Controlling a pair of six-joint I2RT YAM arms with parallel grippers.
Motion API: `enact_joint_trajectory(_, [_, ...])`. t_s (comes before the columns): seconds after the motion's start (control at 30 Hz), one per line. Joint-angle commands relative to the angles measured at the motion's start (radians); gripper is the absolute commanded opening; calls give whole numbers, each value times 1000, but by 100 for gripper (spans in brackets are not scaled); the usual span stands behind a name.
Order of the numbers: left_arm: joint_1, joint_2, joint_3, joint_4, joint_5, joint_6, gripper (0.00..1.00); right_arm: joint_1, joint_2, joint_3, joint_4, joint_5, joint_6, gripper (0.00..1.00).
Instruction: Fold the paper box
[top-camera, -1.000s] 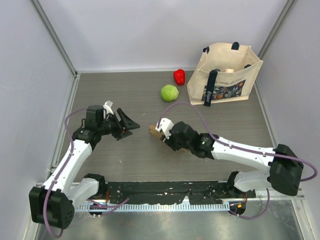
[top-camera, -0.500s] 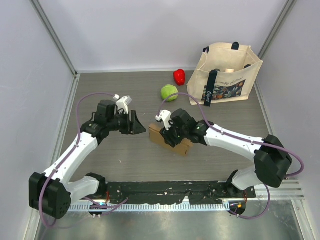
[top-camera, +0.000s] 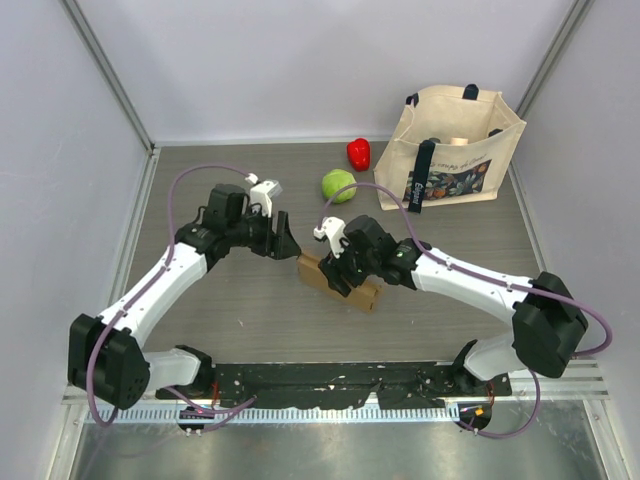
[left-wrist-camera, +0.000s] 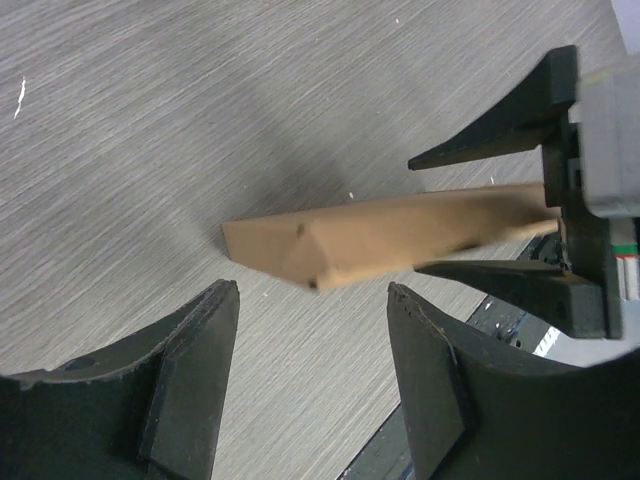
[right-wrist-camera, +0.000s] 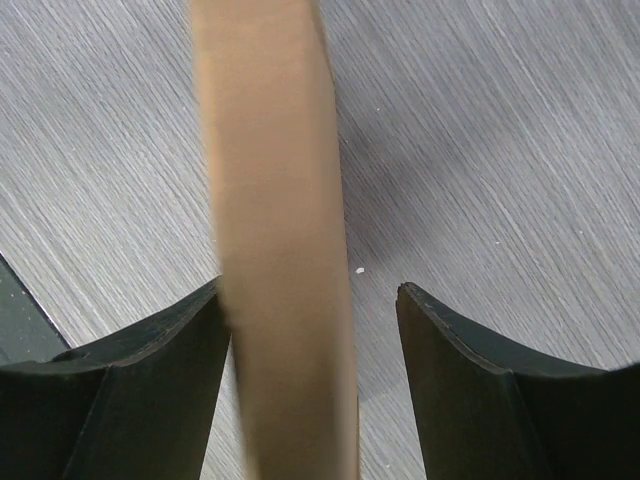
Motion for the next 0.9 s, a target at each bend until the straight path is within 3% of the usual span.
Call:
enact_joint_trajectory(0.0, [-4,41,65,-26,3,65,66,-3,-66,24,-9,13,-1,72])
enact_joint_trajectory(0.37, [-7,57,57,-48,50,54,69,-3,-82,2,-8,21,1,75])
enact_joint_trajectory(0.63, [-10,106,92,-74,56,94,51,-3,-88,1,6,11,-1,70])
enact_joint_trajectory(0.87, [-27,129,101,-59,70,94,58,-2,-82,1,9,-5,-2,67])
